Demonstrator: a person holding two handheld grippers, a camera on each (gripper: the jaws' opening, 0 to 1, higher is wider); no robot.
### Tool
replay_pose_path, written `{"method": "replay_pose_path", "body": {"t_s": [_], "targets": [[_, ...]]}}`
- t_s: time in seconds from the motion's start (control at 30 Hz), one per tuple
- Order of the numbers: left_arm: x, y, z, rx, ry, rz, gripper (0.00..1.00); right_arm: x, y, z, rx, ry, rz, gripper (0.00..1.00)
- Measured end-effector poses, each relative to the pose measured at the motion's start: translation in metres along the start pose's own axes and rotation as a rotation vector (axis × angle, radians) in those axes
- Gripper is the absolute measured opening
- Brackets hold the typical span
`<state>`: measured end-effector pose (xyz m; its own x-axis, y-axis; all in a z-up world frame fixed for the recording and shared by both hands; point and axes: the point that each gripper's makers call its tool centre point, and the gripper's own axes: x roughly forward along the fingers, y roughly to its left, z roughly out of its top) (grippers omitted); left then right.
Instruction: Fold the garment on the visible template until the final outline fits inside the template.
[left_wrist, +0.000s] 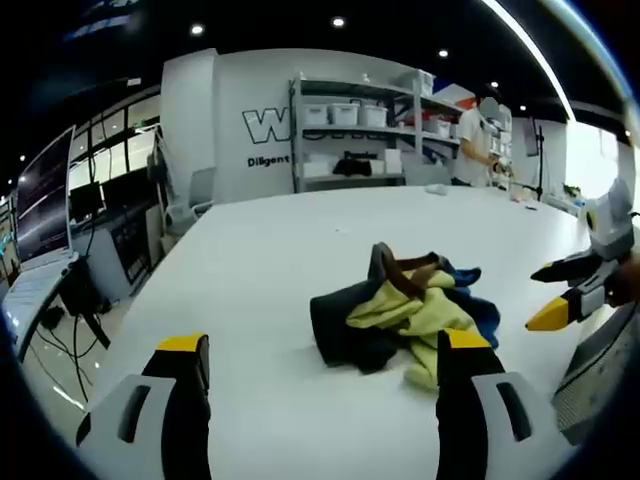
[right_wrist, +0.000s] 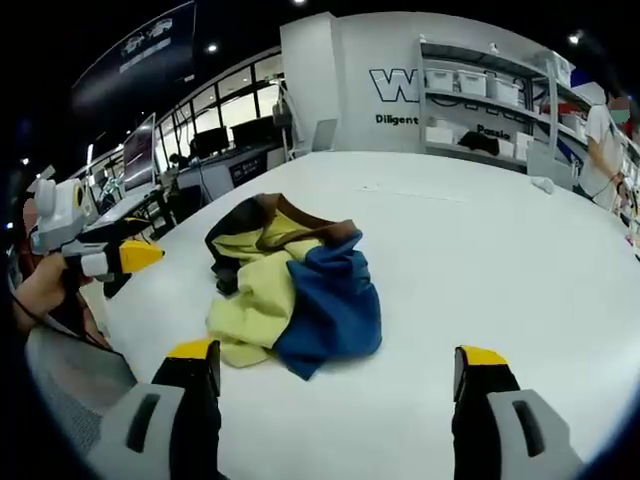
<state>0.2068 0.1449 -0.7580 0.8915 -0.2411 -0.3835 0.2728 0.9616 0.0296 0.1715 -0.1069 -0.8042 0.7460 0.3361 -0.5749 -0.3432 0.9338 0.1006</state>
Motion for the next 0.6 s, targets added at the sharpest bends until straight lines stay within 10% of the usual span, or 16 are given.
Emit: {"method": "replay_pose_path", "body": {"t_s": [0.6], "targets": [[-0.002, 0.001, 0.004, -0.026, -0.027, 0.007, 0.98, 0.000, -0.002, 0.002, -0.018, -0.013, -0.018, 0.99]]}}
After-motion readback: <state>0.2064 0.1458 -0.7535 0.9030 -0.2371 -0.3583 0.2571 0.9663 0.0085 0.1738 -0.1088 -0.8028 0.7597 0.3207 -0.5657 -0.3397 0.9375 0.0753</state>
